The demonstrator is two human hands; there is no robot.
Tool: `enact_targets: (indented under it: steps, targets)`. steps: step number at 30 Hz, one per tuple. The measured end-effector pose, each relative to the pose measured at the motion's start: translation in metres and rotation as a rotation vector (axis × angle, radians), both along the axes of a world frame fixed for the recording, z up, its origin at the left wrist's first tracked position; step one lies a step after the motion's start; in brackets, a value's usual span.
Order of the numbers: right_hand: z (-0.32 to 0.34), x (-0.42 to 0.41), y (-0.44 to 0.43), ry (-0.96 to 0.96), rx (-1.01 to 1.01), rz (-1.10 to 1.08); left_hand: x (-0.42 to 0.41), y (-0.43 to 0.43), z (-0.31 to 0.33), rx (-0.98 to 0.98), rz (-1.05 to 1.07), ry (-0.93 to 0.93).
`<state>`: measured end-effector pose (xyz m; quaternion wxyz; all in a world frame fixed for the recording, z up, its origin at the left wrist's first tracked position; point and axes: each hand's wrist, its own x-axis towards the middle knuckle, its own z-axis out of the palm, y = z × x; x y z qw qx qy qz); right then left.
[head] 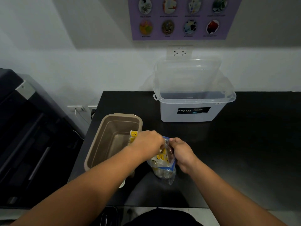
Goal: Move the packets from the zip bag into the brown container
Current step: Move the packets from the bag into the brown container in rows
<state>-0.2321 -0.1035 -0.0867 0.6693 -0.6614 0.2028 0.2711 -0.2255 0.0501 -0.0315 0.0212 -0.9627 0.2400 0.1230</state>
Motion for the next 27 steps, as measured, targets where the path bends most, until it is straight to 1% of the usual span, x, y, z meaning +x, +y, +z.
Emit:
enact_targets:
  steps: [4,8,10,13,20,24,27]
  targets:
    - [0.002,0.000,-0.005,0.025,0.017,0.011,0.001,-0.008,-0.011,0.142,0.009,-0.054]
    - [0.001,0.001,-0.008,0.031,0.022,0.017,0.002,-0.012,-0.013,0.172,0.036,-0.067]
    - [0.000,0.001,-0.009,0.031,0.023,0.018,0.003,-0.013,-0.015,0.149,0.067,-0.049]
    - [-0.001,0.002,-0.010,0.034,0.020,0.018,0.005,-0.010,-0.013,0.033,0.126,0.011]
    - [-0.002,0.004,-0.006,0.024,0.019,-0.001,0.001,0.007,0.004,-0.373,0.317,0.102]
    - [0.002,0.004,-0.001,0.026,0.024,-0.015,0.000,0.021,0.015,-0.530,0.401,0.114]
    - [0.003,0.005,0.003,0.039,0.007,-0.014,-0.001,0.031,0.022,-0.606,0.435,0.106]
